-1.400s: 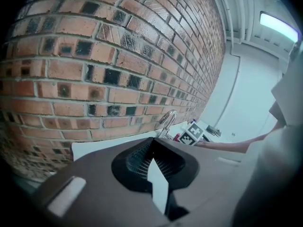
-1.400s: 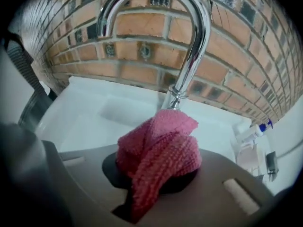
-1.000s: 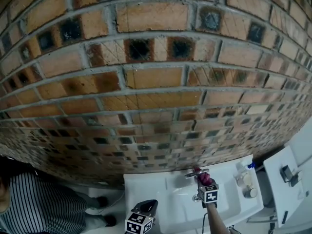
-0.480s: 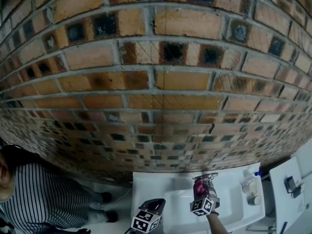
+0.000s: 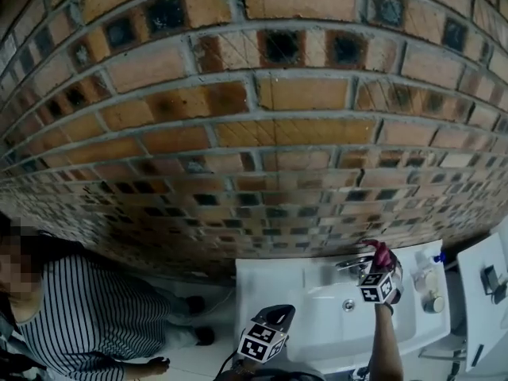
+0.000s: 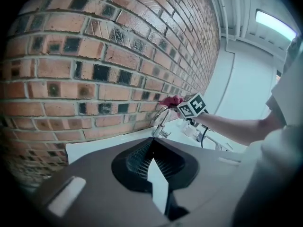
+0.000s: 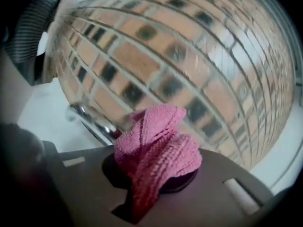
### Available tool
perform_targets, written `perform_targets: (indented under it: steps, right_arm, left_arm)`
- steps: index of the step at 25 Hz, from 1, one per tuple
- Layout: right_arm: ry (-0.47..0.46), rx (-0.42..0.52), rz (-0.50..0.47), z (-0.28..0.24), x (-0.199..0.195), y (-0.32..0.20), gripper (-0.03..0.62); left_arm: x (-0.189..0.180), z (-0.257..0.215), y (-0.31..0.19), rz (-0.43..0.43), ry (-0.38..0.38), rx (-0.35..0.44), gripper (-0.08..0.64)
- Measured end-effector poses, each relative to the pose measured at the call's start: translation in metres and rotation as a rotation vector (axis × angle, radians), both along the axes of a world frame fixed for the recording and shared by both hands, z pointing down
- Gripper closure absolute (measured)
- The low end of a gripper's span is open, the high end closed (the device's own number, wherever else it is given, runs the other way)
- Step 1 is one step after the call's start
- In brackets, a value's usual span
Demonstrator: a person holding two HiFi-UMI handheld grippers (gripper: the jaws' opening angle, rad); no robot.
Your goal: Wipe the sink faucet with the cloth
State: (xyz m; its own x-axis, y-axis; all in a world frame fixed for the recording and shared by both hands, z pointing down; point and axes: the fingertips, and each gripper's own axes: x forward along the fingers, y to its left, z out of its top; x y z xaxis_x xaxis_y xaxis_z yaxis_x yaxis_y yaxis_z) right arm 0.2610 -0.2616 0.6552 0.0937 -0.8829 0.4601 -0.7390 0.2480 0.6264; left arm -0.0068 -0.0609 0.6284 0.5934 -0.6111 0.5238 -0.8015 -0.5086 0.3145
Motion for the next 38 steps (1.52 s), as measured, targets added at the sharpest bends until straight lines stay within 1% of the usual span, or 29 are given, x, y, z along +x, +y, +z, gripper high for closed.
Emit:
perform_targets:
  steps: [1,2,3,4,5,6,7,8,9,10,11,12,13,14,16,18,19,20,21,22,23,24,27,28,29,31,33,36,38]
  right_arm:
    - [-0.047,-0.066,0.040,0.020,0.017,0.002,0.538]
    - [-0.073,-0.146,0.032,0.047,0.023,0.006,0.538]
    - [-0.055,-0.226,-0.023,0.076,0.021,0.011,0.535]
    - [0.007,-0.286,-0.104,0.103,0.013,0.017,0.535]
    - [0.092,-0.314,-0.182,0.122,0.006,0.022,0.534]
    - [0.174,-0.313,-0.230,0.133,0.005,0.025,0.534]
    - [0.226,-0.302,-0.233,0.139,0.013,0.028,0.534]
    - [0.232,-0.302,-0.195,0.145,0.029,0.033,0.534]
    - [0.192,-0.329,-0.133,0.157,0.048,0.043,0.534]
    - [0.134,-0.381,-0.074,0.173,0.063,0.060,0.534]
    - [0.088,-0.439,-0.038,0.190,0.069,0.079,0.534]
    - [0.064,-0.488,-0.037,0.205,0.065,0.098,0.534]
    - [0.053,-0.518,-0.064,0.216,0.052,0.113,0.534]
    - [0.038,-0.525,-0.099,0.222,0.034,0.123,0.534]
    - [-0.027,-0.475,-0.141,0.215,-0.008,0.126,0.534]
    - [-0.119,-0.419,-0.131,0.196,-0.052,0.115,0.534]
    - [-0.175,-0.427,-0.108,0.189,-0.067,0.110,0.540]
    - [-0.233,-0.453,-0.075,0.183,-0.072,0.109,0.540]
    - [-0.274,-0.473,-0.042,0.177,-0.067,0.109,0.540]
    - [-0.289,-0.474,-0.021,0.168,-0.056,0.110,0.540]
    - [-0.290,-0.448,-0.018,0.152,-0.045,0.109,0.538]
    - [-0.298,-0.387,-0.028,0.128,-0.037,0.104,0.538]
    - [-0.384,-0.101,-0.110,0.019,-0.037,0.065,0.537]
    - [-0.414,-0.043,-0.135,-0.012,-0.041,0.050,0.537]
    - [-0.447,-0.020,-0.150,-0.033,-0.047,0.039,0.537]
    - [-0.517,-0.050,-0.155,-0.044,-0.060,0.033,0.537]
    - [-0.588,-0.085,-0.155,-0.041,-0.079,0.050,0.537]
    - [-0.725,-0.104,-0.182,-0.040,-0.120,0.117,0.536]
    - [-0.811,-0.123,-0.162,-0.031,-0.148,0.175,0.535]
  left_arm:
    - [-0.003,0.001,0.001,-0.004,-0.004,-0.002,0.548]
    - [-0.006,0.002,0.002,-0.010,-0.007,-0.007,0.548]
    - [-0.009,0.004,0.002,-0.015,-0.011,-0.015,0.548]
    - [-0.011,0.006,0.003,-0.018,-0.013,-0.022,0.548]
    - [-0.011,0.007,0.002,-0.017,-0.015,-0.026,0.548]
    - [-0.009,0.007,0.000,-0.011,-0.016,-0.025,0.548]
    - [-0.004,0.007,-0.002,-0.002,-0.015,-0.021,0.548]
    - [0.001,0.006,-0.004,0.008,-0.014,-0.017,0.548]
    - [0.007,0.006,-0.003,0.018,-0.013,-0.017,0.548]
    - [0.010,0.008,-0.001,0.026,-0.012,-0.022,0.548]
    - [0.012,0.009,0.002,0.031,-0.012,-0.027,0.548]
    - [0.012,0.010,0.003,0.034,-0.013,-0.030,0.548]
    - [0.012,0.011,0.002,0.038,-0.013,-0.033,0.548]
    - [0.012,0.012,0.000,0.045,-0.012,-0.034,0.548]
    - [0.012,0.011,-0.004,0.050,-0.011,-0.032,0.548]
    - [-0.001,0.010,-0.004,0.022,-0.022,-0.032,0.548]
    - [-0.008,0.010,-0.002,0.003,-0.029,-0.032,0.548]
    - [-0.012,0.009,0.000,-0.007,-0.031,-0.033,0.548]
    - [-0.011,0.009,0.000,-0.006,-0.028,-0.033,0.548]
    - [-0.007,0.009,-0.001,0.000,-0.023,-0.032,0.548]
    - [-0.004,0.009,-0.001,0.003,-0.017,-0.031,0.548]
    - [-0.003,0.010,-0.002,0.001,-0.015,-0.031,0.548]
    - [-0.006,0.009,-0.007,-0.016,-0.015,-0.025,0.548]
    - [-0.007,0.007,-0.010,-0.020,-0.013,-0.018,0.548]
    - [-0.007,0.004,-0.010,-0.024,-0.011,-0.011,0.548]
    - [-0.006,-0.003,-0.006,-0.030,-0.003,0.005,0.548]
    - [-0.003,-0.012,0.004,-0.024,0.004,0.024,0.548]
    - [0.002,-0.019,0.029,0.003,0.016,0.042,0.548]
    - [0.002,-0.016,0.052,0.025,0.026,0.036,0.548]
